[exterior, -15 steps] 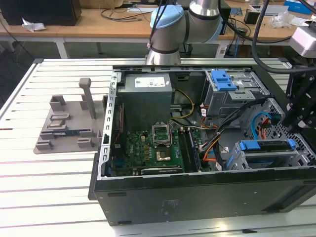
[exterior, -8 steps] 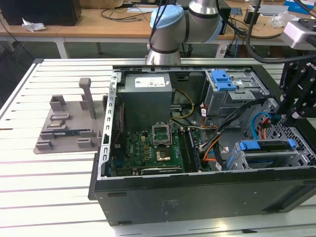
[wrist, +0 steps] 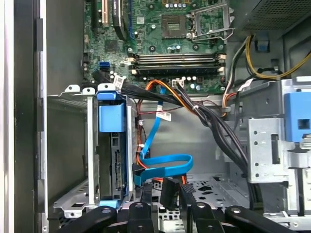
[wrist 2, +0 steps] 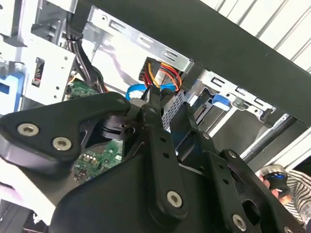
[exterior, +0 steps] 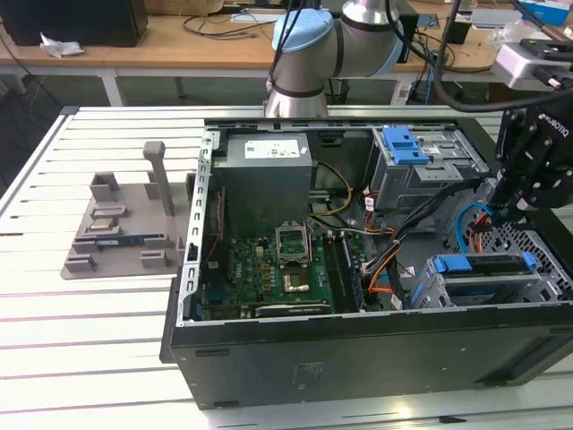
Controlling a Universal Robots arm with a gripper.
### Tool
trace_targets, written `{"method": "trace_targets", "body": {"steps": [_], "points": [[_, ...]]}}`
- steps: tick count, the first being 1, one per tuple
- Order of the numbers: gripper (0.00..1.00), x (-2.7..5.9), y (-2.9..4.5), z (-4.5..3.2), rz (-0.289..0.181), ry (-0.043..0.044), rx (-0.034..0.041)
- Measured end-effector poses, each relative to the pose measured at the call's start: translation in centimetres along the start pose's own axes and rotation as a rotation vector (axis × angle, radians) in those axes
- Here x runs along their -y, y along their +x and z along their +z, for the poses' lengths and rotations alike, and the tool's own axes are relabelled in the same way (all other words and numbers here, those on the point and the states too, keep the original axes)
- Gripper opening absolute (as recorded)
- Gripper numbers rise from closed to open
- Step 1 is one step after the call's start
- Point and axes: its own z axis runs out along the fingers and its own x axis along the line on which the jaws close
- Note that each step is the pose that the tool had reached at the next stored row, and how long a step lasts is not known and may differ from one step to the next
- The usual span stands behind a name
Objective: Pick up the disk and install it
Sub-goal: 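Insert the first disk wire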
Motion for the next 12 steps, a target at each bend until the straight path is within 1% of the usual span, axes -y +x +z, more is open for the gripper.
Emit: {"method": "trace_targets", "body": {"steps": [3, 5, 6, 7, 9, 12], "points": [[0.36, 0.03, -0.01, 0.22, 0.001, 0.0002, -0.0073], [0.36, 0.03, -0.01, 0.22, 0.001, 0.0002, -0.0078], [0.28, 0.02, -0.01, 0.22, 0.001, 0.0001, -0.0079], [0.28, 0.02, -0.01, 0.22, 0.001, 0.0001, -0.0080], [0.17, 0.02, -0.01, 0.22, 0.001, 0.0002, -0.0082], [0.17, 0.02, -0.01, 0.22, 0.001, 0.0002, -0.0085]]}}
